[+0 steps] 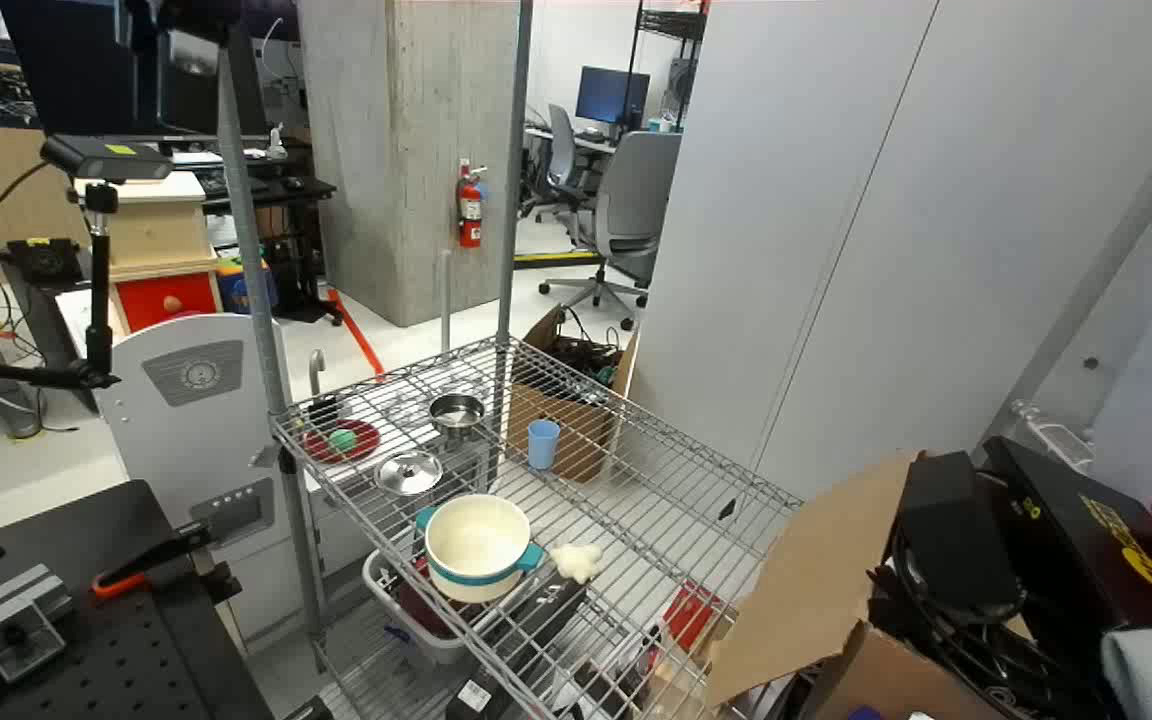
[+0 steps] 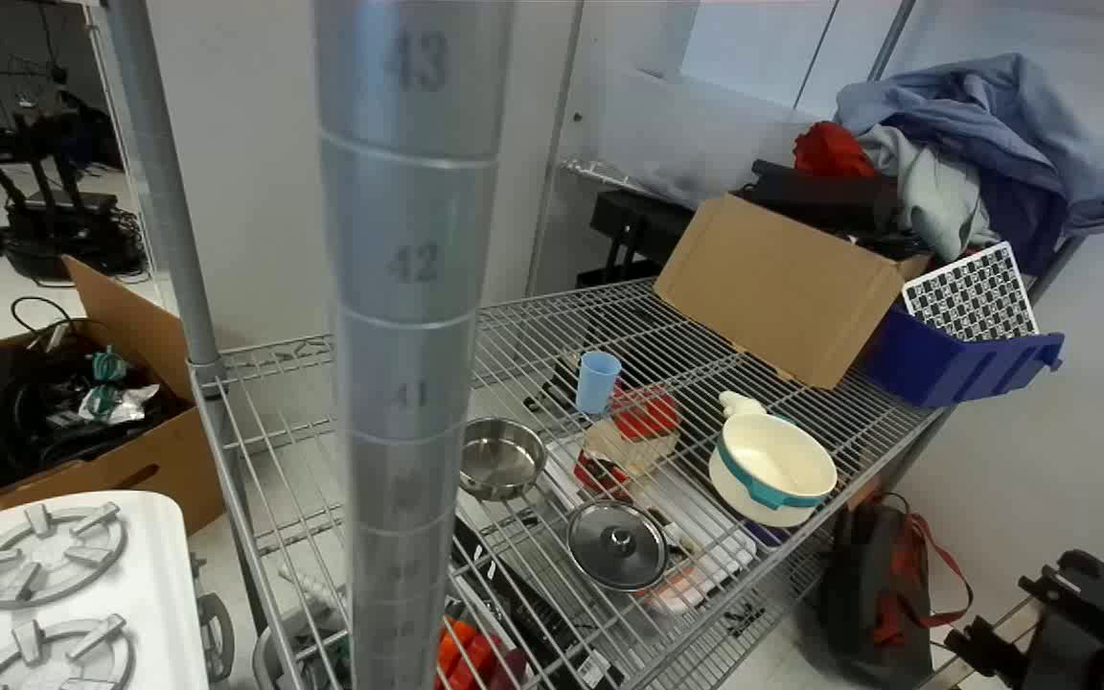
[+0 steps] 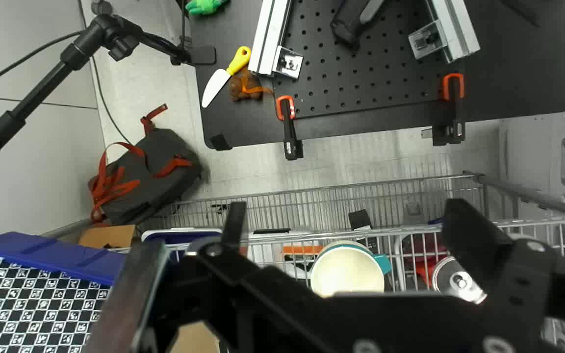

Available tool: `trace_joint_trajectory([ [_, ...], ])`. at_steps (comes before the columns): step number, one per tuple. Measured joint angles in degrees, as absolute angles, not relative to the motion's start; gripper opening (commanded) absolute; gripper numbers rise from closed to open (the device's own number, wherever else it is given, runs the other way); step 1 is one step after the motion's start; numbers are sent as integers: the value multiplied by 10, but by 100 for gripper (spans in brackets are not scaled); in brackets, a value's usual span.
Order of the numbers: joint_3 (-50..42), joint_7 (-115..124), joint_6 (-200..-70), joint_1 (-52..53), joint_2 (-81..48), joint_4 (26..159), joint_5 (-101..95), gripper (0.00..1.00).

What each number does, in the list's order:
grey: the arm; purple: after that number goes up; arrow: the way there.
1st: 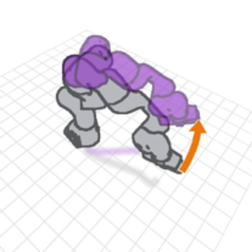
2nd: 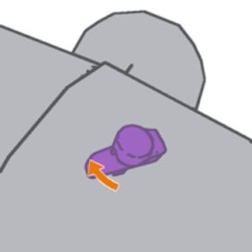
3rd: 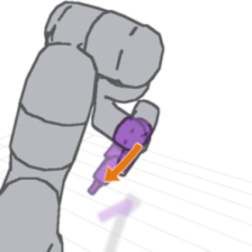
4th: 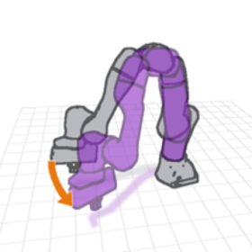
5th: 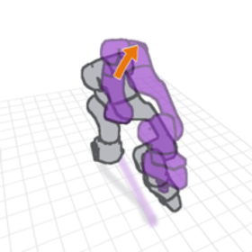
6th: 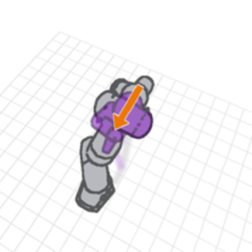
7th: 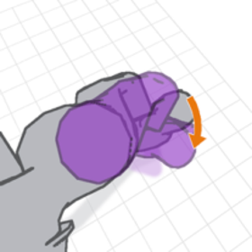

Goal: Move the white pot to the back right side of the shelf

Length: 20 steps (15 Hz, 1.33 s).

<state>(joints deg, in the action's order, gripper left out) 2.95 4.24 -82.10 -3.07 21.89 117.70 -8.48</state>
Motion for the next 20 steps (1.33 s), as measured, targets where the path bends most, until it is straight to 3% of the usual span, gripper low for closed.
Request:
trace_joint_trajectory([
  [13, 25, 45, -837, -30, 211, 1190, -85, 100],
  [20, -2, 97, -1055, -31, 117, 1337, -94, 100],
])
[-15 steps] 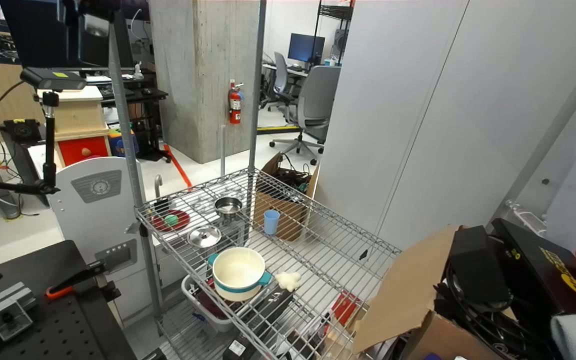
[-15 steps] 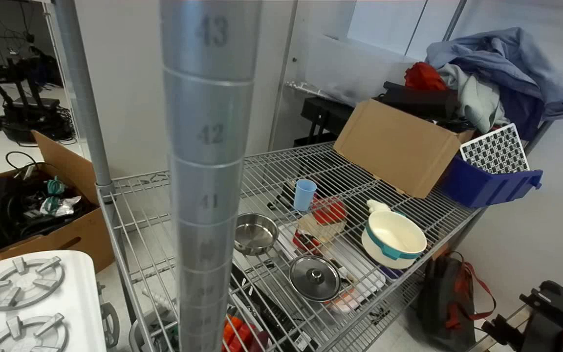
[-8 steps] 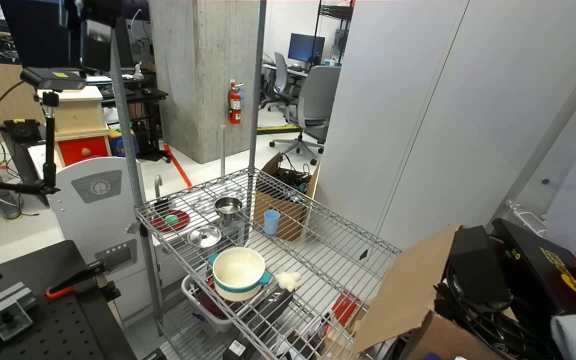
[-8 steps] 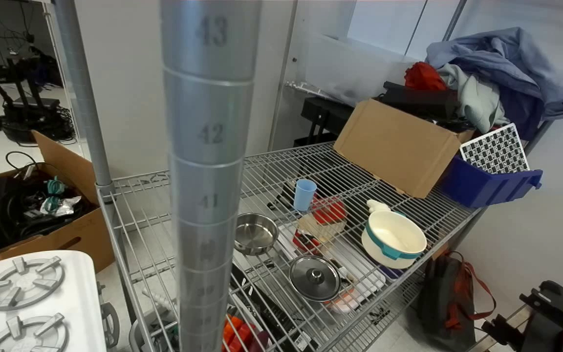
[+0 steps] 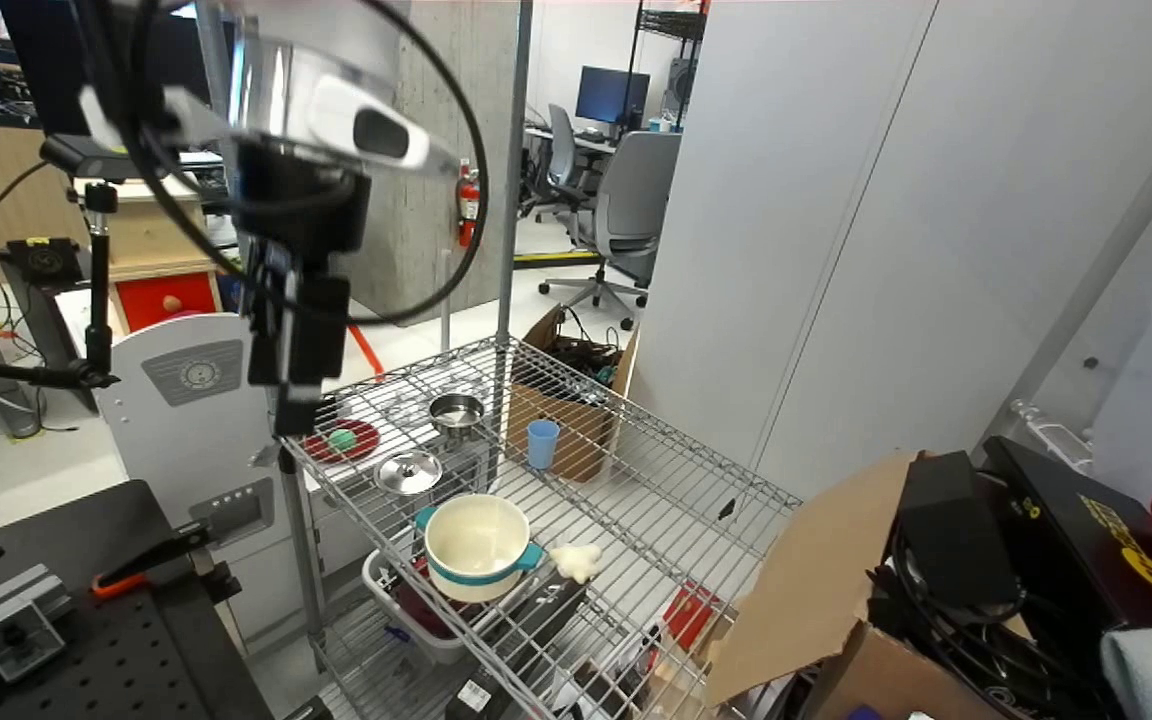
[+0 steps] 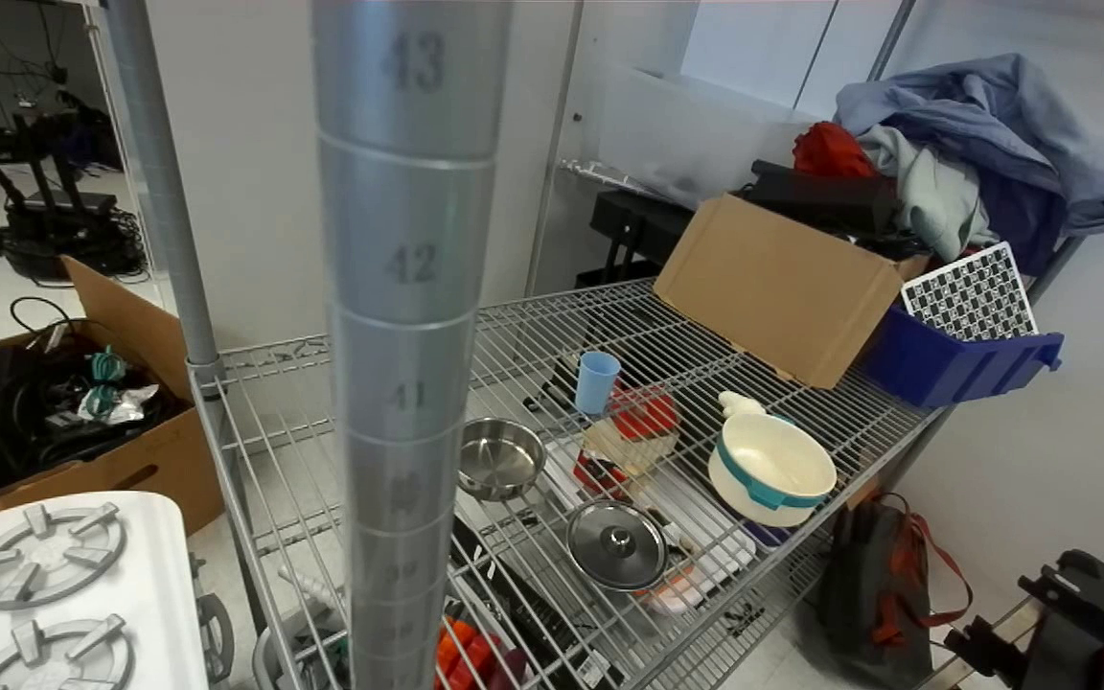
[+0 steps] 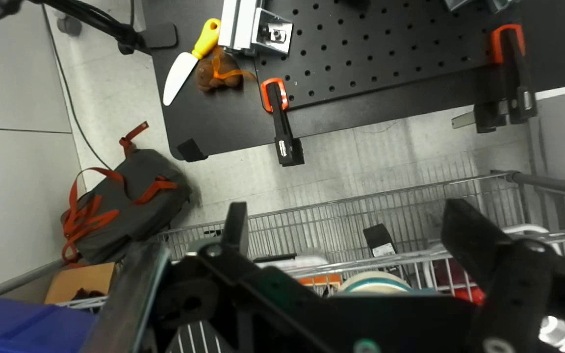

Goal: Move the white pot to the back right side of the shelf

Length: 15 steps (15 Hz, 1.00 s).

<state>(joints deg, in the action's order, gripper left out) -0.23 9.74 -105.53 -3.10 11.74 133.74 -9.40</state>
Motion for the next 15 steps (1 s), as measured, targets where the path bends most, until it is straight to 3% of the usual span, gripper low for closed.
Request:
trace_joint_trajectory([
  [5, -4, 198, -1237, -31, 18, 1412, -140, 100],
  [15, -61, 318, -1431, -31, -119, 1373, -206, 100],
])
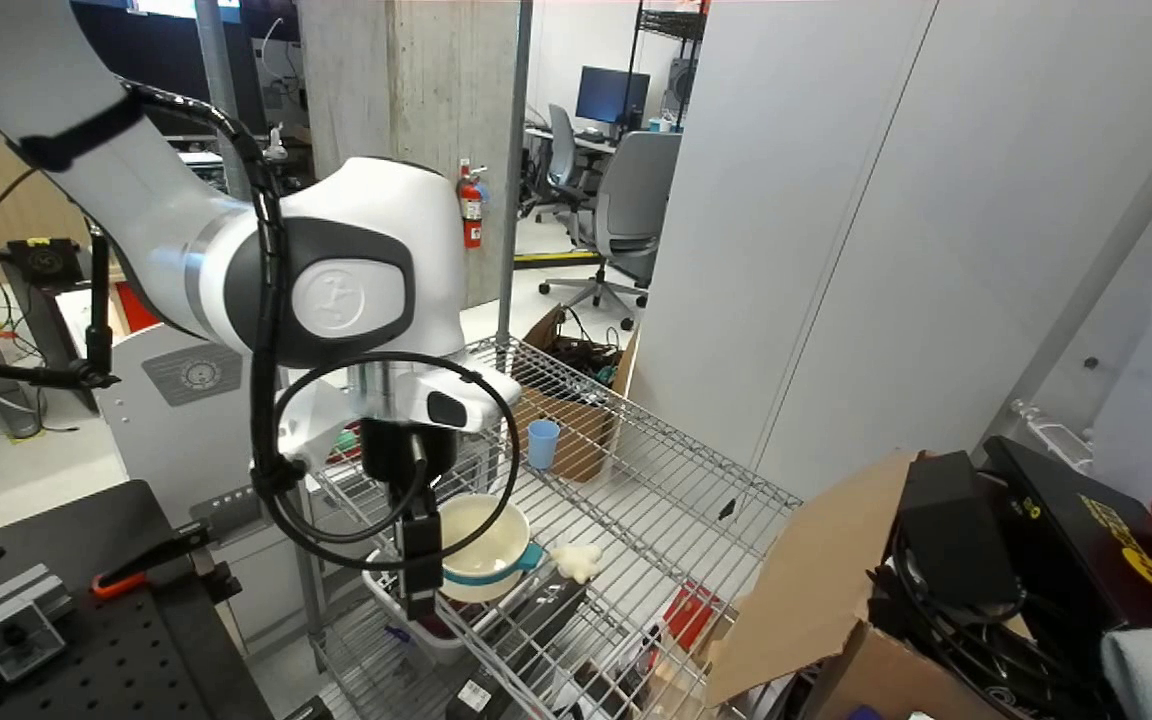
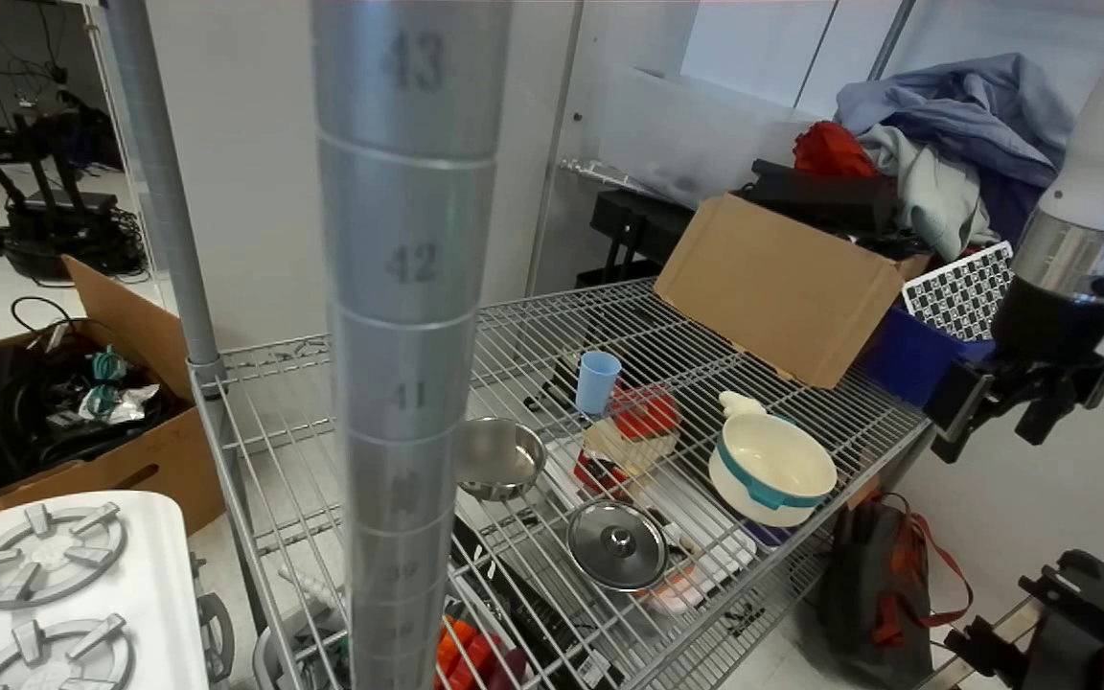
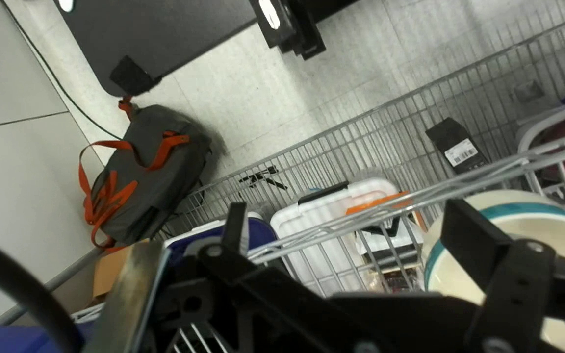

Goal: Move the white pot to the back right side of the shelf

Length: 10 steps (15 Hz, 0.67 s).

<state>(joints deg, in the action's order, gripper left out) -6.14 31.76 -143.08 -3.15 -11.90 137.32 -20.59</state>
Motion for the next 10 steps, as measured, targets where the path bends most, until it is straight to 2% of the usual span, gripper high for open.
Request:
trace_joint_trajectory([
  [10, -67, 312, -1492, -16, -294, 1237, -102, 100],
])
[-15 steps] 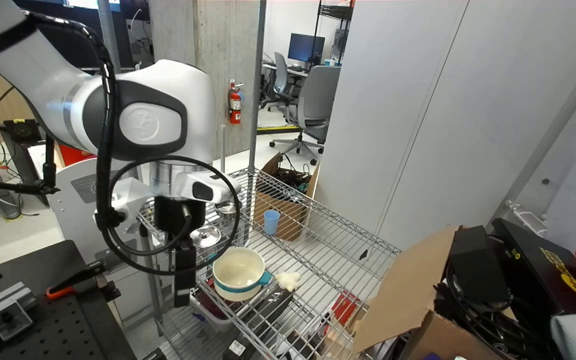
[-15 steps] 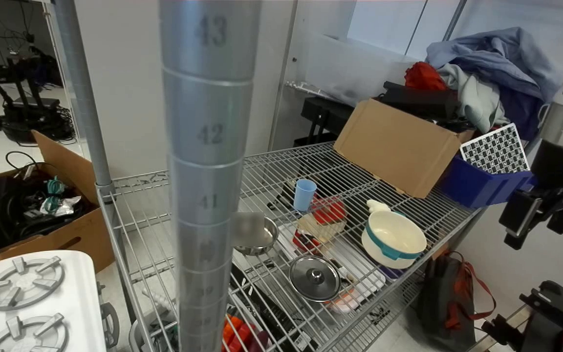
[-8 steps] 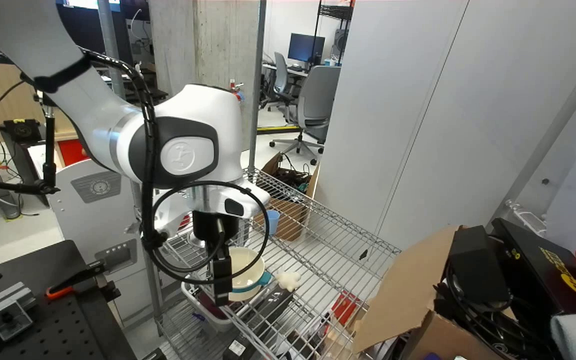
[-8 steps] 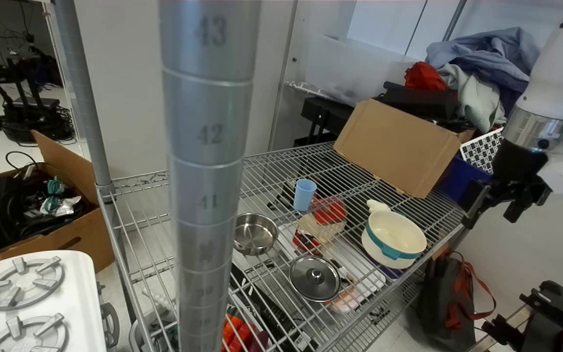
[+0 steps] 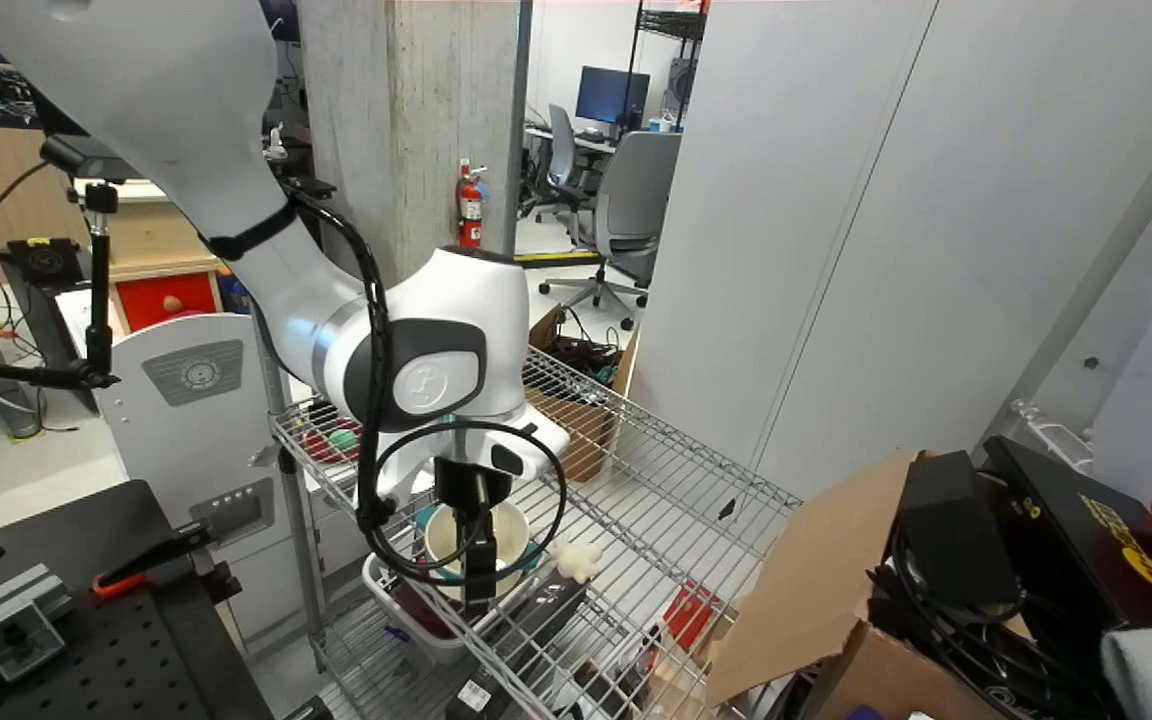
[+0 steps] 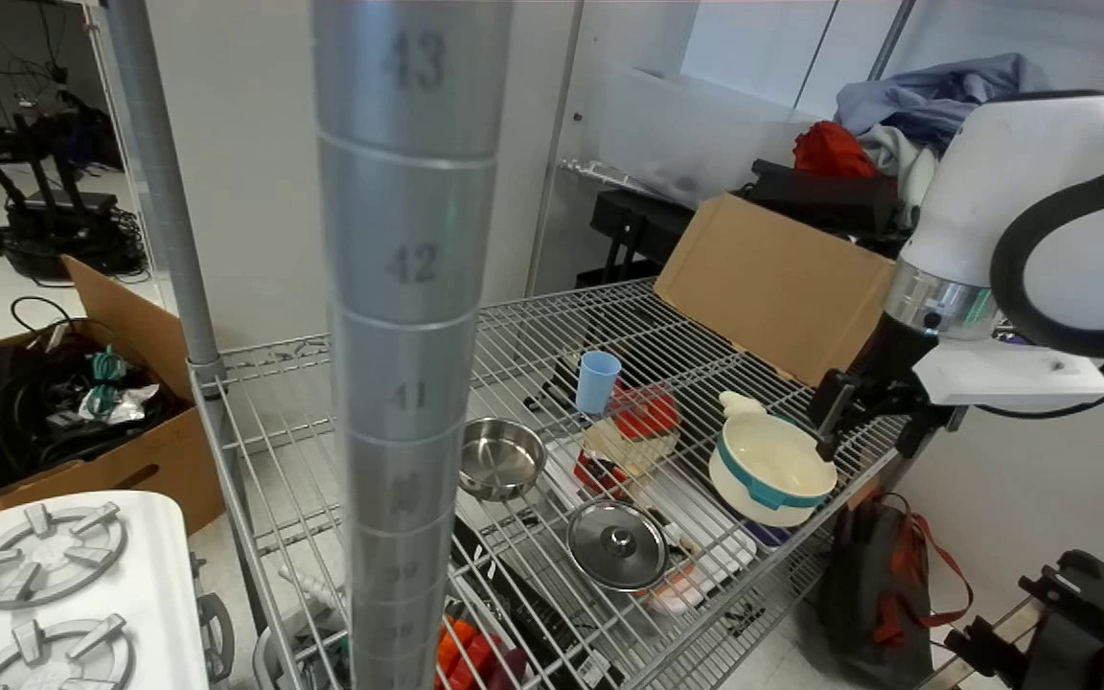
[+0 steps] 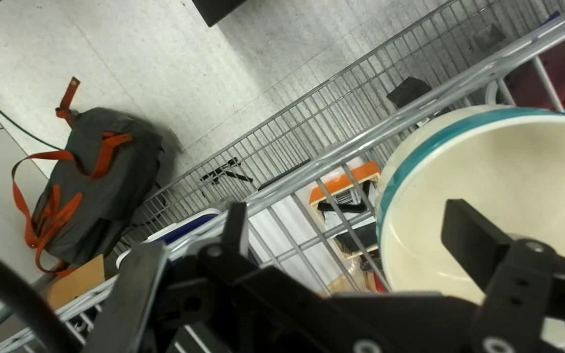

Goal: Move the white pot to the back right side of the shelf

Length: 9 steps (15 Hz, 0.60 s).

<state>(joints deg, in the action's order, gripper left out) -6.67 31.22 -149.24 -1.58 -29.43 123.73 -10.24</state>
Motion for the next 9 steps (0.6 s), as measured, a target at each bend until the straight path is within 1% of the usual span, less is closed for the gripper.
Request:
trace_joint_trajectory([
  [1, -67, 310, -1494, -12, -312, 1225, -94, 92],
  [2, -67, 309, -1495, -8, -329, 1212, -88, 74],
  [6, -68, 304, -1495, 6, -382, 1168, -63, 42],
  [9, -68, 294, -1495, 9, -398, 1151, -45, 20],
])
